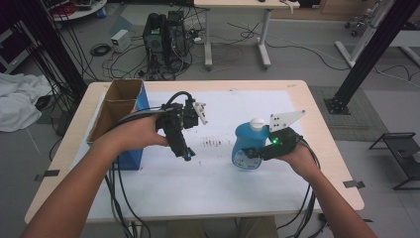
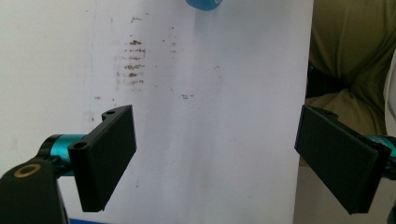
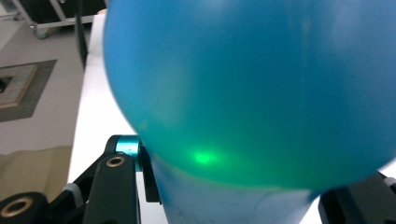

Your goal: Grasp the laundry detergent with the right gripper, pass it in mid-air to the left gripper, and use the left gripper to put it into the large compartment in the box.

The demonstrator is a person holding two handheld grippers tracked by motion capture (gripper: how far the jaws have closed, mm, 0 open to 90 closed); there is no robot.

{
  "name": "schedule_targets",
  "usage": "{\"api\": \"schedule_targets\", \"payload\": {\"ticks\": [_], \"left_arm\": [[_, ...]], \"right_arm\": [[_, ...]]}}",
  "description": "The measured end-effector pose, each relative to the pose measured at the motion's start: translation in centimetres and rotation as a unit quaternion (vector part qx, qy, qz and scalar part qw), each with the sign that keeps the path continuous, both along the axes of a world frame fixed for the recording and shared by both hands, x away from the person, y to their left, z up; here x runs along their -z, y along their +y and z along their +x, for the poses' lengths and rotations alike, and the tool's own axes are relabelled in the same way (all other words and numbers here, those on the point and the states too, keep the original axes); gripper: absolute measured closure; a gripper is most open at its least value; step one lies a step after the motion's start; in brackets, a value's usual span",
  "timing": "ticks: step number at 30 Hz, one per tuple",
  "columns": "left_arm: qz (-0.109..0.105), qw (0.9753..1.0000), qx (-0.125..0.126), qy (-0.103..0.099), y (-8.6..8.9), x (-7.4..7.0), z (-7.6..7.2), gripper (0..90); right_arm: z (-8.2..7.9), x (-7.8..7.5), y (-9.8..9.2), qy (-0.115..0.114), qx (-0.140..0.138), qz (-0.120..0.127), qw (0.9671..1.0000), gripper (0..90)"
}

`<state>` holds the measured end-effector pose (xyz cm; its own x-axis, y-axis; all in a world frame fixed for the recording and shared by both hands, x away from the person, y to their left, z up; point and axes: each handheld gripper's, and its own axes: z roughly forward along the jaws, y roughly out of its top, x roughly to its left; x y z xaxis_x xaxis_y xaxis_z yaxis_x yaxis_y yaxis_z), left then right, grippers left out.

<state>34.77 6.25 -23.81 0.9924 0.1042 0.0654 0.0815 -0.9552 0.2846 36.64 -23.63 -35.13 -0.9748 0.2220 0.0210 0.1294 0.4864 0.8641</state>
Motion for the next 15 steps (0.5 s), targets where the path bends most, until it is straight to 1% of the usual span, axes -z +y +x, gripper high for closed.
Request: {"api": "schedule_targets", "payload": {"ticks": [1,2,3,4,5,6,7,8,9,11,12,13,14,15], "left_arm": [[0.0,1.0,0.001,-0.002,-0.1,-0.1,0.0,12.6],[-0.003,1.0,0.001,-0.002,-0.1,-0.3,0.0,12.6],[-0.003,1.0,0.003,-0.003,-0.3,-0.4,0.0,12.6],[-0.005,1.0,0.003,-0.003,-0.3,-0.5,0.0,12.6],[-0.005,1.0,0.006,-0.003,-0.5,-0.6,0.0,12.6],[-0.004,1.0,0.007,-0.004,-0.6,-0.8,0.0,12.6],[-0.005,0.9999,0.008,-0.006,-0.7,-0.8,0.0,12.6],[-0.006,0.9999,0.01,-0.003,-0.8,-0.9,0.0,12.6],[-0.005,0.9999,0.011,-0.004,-1.0,-1.0,0.0,12.6],[-0.007,0.9999,0.013,-0.003,-1.2,-1.2,0.0,12.6],[-0.007,0.9999,0.015,-0.002,-1.4,-1.3,0.0,12.6],[-0.006,0.9999,0.016,-0.003,-1.5,-1.3,0.0,12.6],[-0.006,0.9998,0.018,-0.002,-1.6,-1.4,0.0,12.6],[-0.005,0.9998,0.02,-0.003,-1.8,-1.5,0.0,12.6]], "right_arm": [[-0.1,-0.1,0.0,0.007,-0.006,0.0,1.0,44.3],[0.0,-0.1,0.1,-0.001,-0.009,0.002,1.0,44.4],[-0.1,-0.1,0.1,0.006,-0.011,0.0,0.9999,44.3],[-0.1,-0.2,0.2,0.008,-0.015,0.001,0.9998,44.3],[-0.1,-0.2,0.2,0.005,-0.022,0.002,0.9997,44.4],[-0.2,-0.3,0.2,0.008,-0.027,0.002,0.9996,44.4],[-0.2,-0.3,0.3,0.007,-0.03,0.005,0.9995,44.3],[-0.3,-0.4,0.4,0.006,-0.034,0.007,0.9994,44.3],[-0.3,-0.5,0.5,0.01,-0.039,0.006,0.9992,44.4],[-0.5,-0.7,0.9,0.007,-0.048,0.005,0.9988,44.3],[-0.6,-0.9,1.0,0.009,-0.053,0.002,0.9985,44.4],[-0.8,-1.0,1.3,0.016,-0.059,-0.001,0.9981,44.3],[-0.8,-1.1,1.5,0.012,-0.064,-0.001,0.9979,44.3],[-0.9,-1.2,1.7,0.014,-0.068,-0.006,0.9976,44.4]]}}
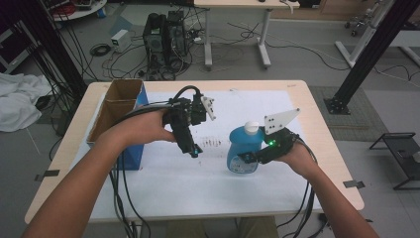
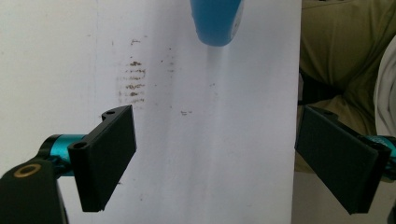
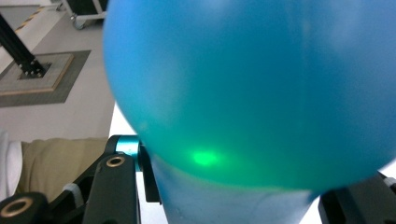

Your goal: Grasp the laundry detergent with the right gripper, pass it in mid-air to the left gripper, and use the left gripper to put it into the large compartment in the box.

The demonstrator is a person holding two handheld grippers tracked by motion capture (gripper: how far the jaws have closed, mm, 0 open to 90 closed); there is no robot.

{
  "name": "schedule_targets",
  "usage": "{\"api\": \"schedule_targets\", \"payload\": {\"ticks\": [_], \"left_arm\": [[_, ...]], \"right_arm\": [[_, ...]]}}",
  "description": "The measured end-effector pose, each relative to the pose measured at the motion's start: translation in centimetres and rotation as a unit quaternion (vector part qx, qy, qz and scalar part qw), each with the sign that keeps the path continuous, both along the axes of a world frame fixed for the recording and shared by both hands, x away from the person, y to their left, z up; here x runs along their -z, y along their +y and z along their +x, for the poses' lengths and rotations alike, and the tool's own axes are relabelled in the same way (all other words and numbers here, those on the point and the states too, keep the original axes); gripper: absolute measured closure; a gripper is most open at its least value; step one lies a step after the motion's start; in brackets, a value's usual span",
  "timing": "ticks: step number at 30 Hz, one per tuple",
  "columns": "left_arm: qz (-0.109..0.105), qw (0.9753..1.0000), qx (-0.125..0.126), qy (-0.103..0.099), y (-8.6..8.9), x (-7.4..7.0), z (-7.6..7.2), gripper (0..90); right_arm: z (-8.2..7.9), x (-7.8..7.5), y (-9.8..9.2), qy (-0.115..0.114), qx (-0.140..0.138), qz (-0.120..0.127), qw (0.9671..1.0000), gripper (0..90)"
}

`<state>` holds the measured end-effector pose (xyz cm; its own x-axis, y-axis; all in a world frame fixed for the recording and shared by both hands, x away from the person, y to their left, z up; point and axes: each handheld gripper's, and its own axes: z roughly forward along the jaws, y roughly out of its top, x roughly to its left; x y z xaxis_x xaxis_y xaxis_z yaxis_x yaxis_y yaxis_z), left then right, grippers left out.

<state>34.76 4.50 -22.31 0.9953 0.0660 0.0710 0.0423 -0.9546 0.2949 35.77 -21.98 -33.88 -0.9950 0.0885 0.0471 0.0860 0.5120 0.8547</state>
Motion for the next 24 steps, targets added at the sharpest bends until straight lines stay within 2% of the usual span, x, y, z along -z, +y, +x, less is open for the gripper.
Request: {"api": "schedule_targets", "payload": {"ticks": [2,13,16,17,19,23,24], "left_arm": [[-0.001,1.0,0.003,0.003,-0.2,-0.2,0.0,12.6],[-0.005,0.9998,0.016,0.009,-1.3,-0.7,-0.1,12.6],[-0.008,0.9997,0.02,0.013,-1.8,-0.7,-0.1,12.6],[-0.007,0.9996,0.022,0.013,-1.8,-0.8,-0.1,12.6],[-0.009,0.9995,0.026,0.011,-2.1,-0.8,-0.1,12.6],[-0.011,0.9993,0.031,0.017,-2.5,-1.0,-0.2,12.6],[-0.011,0.9992,0.031,0.022,-2.6,-1.0,-0.2,12.6]], "right_arm": [[-0.1,-0.2,0.4,-0.006,-0.007,0.0,1.0,44.4],[-0.4,-0.5,2.4,-0.003,-0.044,-0.02,0.9988,44.4],[-0.5,-0.5,3.0,0.0,-0.049,-0.015,0.9987,44.4],[-0.4,-0.6,3.2,-0.006,-0.056,-0.018,0.9983,44.4],[-0.5,-0.7,3.4,-0.003,-0.058,-0.022,0.998,44.4],[-0.4,-0.8,4.1,-0.012,-0.067,-0.02,0.9975,44.4],[-0.5,-0.7,4.1,-0.001,-0.066,-0.027,0.9975,44.4]]}}
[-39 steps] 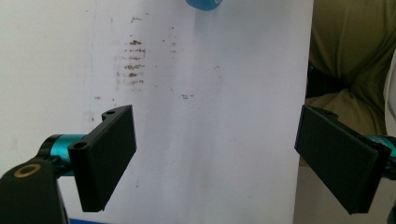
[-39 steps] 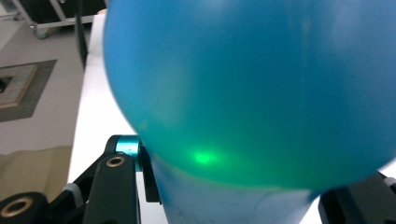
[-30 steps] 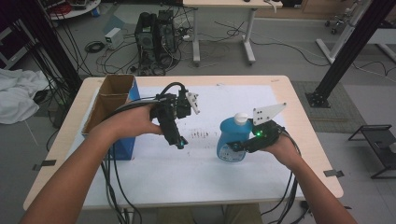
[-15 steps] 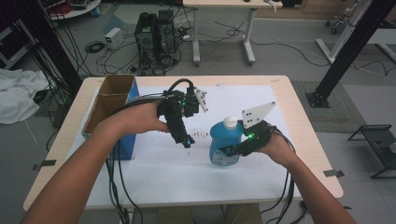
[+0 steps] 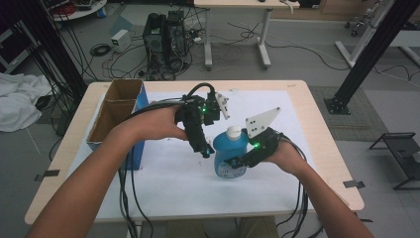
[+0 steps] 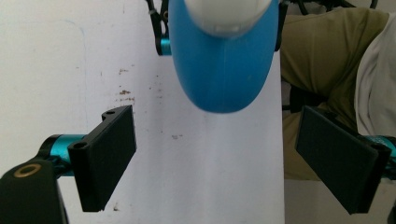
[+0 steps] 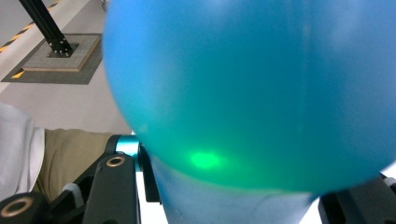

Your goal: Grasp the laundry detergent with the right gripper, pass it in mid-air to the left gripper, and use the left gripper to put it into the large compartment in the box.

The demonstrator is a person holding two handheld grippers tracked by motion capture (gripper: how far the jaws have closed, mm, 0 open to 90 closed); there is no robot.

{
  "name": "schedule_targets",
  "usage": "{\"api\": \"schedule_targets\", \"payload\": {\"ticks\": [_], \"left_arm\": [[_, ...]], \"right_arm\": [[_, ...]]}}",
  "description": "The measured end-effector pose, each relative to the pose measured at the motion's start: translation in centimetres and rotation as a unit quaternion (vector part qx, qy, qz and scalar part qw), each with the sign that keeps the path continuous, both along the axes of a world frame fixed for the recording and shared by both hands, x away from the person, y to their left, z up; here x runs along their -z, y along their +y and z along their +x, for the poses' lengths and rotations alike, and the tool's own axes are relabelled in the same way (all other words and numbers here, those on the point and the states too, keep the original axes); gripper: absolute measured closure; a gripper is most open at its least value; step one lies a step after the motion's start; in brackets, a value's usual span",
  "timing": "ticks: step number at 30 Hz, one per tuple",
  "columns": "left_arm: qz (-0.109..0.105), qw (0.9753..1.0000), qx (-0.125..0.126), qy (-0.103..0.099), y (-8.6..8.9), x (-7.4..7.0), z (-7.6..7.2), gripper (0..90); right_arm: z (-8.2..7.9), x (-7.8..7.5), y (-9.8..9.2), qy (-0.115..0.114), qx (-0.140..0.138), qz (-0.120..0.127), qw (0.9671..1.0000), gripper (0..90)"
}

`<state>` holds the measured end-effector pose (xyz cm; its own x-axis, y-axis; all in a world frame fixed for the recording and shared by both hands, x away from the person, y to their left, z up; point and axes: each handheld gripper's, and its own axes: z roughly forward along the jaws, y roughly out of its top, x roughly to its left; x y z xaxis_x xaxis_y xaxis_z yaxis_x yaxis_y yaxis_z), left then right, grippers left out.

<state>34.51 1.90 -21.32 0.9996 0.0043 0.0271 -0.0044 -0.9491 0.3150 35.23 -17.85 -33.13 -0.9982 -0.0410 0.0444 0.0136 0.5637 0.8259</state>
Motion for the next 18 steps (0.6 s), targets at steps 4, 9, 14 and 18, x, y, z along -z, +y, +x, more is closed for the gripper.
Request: {"api": "schedule_targets", "payload": {"ticks": [4,9,14,18], "left_arm": [[-0.001,1.0,0.006,-0.006,-0.4,-0.1,0.0,12.6],[0.0,0.9999,0.011,-0.004,-0.9,-0.1,0.0,12.6],[-0.001,0.9998,0.017,-0.004,-1.6,0.0,0.1,12.6],[-0.001,0.9998,0.019,0.002,-2.2,0.1,0.2,12.6]], "right_arm": [[0.2,0.0,0.5,-0.011,-0.004,0.004,0.9999,44.4],[0.3,0.1,0.8,-0.013,-0.005,0.006,0.9999,44.4],[0.4,0.1,0.8,-0.019,-0.006,0.006,0.9998,44.4],[0.4,0.0,0.8,-0.015,-0.006,0.003,0.9999,44.4]]}}
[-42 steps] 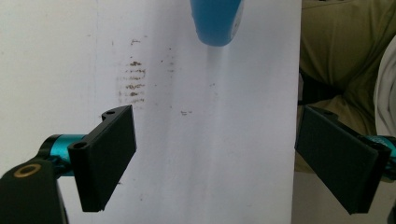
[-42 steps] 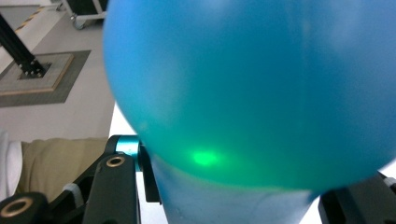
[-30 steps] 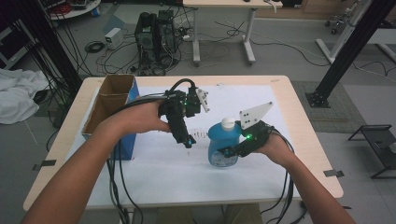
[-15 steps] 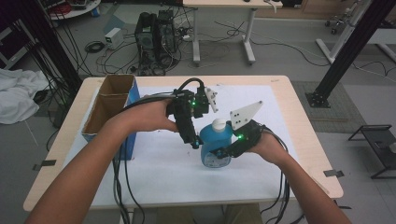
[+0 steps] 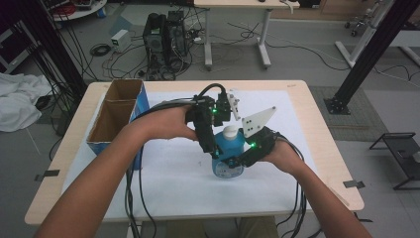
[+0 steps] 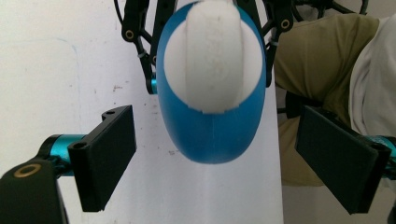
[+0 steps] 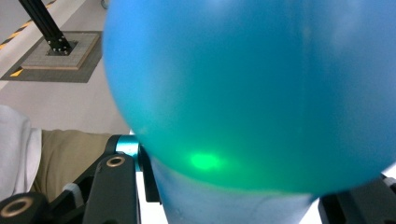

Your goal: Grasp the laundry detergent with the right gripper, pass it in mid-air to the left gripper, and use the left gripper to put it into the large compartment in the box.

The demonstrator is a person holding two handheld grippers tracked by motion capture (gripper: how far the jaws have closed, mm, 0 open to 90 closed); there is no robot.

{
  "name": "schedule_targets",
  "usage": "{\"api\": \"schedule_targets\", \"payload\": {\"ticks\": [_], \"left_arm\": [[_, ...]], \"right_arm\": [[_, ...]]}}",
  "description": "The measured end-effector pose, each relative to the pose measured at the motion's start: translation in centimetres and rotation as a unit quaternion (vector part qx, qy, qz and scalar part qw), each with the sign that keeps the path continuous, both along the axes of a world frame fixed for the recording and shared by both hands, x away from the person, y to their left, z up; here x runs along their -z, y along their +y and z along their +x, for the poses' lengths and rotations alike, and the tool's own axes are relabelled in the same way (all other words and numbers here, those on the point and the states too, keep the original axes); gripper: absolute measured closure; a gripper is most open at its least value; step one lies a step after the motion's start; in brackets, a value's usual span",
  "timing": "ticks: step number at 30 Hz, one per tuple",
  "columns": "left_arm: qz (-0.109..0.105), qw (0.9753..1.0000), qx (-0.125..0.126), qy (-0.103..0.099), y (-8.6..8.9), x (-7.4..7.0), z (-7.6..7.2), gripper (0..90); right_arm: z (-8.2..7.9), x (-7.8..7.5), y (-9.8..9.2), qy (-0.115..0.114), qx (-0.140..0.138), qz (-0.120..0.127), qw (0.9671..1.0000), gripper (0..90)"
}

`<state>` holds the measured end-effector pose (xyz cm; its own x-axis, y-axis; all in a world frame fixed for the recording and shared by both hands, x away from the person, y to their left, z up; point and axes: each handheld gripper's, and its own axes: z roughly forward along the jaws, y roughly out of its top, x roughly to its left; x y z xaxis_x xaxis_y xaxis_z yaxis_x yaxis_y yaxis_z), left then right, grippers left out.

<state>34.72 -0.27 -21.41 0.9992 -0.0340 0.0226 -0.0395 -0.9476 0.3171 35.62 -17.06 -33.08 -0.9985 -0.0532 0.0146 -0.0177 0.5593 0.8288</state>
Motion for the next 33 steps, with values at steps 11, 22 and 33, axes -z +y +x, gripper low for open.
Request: {"api": "schedule_targets", "payload": {"ticks": [11,22,33], "left_arm": [[0.008,1.0,0.004,0.004,-1.3,0.6,0.4,12.6],[0.018,0.9998,0.005,0.009,-2.3,1.4,0.5,12.7],[0.02,0.9996,0.004,0.018,-2.4,1.8,0.6,15.3]], "right_arm": [[0.1,-0.1,0.6,-0.011,-0.002,0.001,0.9999,44.4],[0.0,-0.4,0.7,0.002,-0.003,-0.002,1.0,44.4],[-0.1,-0.6,0.5,0.008,0.001,-0.003,1.0,44.3]]}}
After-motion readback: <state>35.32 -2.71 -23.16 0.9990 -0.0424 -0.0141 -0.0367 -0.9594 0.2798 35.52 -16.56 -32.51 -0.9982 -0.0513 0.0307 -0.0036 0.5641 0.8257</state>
